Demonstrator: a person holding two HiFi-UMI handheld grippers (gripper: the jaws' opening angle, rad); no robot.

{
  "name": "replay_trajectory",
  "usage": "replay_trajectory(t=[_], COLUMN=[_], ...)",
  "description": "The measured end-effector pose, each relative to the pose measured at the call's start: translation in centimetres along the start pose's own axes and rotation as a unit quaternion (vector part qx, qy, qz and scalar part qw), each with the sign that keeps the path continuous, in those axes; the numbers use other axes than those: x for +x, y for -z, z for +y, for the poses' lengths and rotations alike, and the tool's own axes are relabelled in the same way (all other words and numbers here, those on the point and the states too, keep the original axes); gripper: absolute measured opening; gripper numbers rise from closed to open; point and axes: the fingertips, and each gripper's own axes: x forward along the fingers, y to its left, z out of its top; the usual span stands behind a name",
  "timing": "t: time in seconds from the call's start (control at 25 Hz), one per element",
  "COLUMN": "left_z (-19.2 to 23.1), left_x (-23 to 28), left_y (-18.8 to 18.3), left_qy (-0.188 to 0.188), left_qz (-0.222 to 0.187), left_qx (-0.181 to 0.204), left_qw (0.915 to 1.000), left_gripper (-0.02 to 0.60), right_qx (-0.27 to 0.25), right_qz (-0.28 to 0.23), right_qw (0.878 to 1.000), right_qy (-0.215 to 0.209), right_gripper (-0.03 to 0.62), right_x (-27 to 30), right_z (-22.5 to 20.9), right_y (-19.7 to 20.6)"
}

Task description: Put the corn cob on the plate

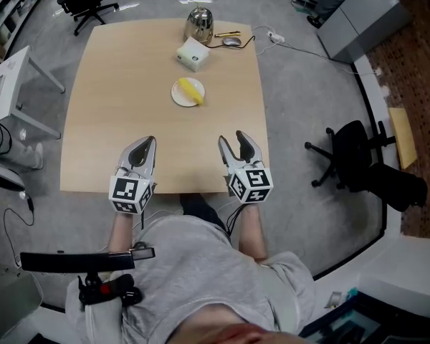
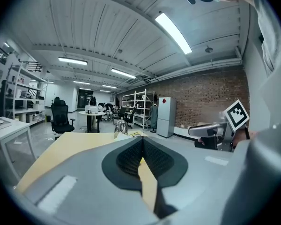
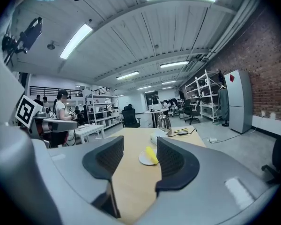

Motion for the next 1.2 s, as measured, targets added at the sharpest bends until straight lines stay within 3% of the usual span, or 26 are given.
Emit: replay_trajectory(t=[0.16, 0.44, 0.72, 0.92, 1.2], left_z=[-0.4, -0.4, -1.2, -1.2, -1.1], left_x=[0.0, -0.6, -1.3, -1.6, -1.9], left_y=[-0.2, -0.3, -0.7, -0.6, -0.2], left_qy=[0.007, 0.007, 0.014, 0.012, 0.008], left_qz=[0.000, -0.002, -0.001, -0.002, 0.002], left_qx=[0.002, 0.005, 0.012, 0.014, 0.014], left_qw=[1.0000, 1.0000, 0.9998, 0.9998, 0.9999], left_gripper=[0.020, 0.020, 0.020, 0.020, 0.020], right_qx=[0.002, 0.001, 0.003, -0.022, -0.006], right_qz=[-0.020, -0.021, -0.019, -0.027, -0.027], right_qw=[1.000, 1.000, 1.000, 0.999, 0.999], right_qy=[0.012, 0.015, 0.022, 0.034, 0.033], right_gripper=[0.147, 0.072, 0.051, 0.038, 0.020], right_x=[-1.3, -2.3, -3.5, -4.3, -5.3], right_z=[-0.1, 0.3, 0.9, 1.1, 1.3], right_y=[-0.9, -0.9, -0.8, -0.8, 0.1])
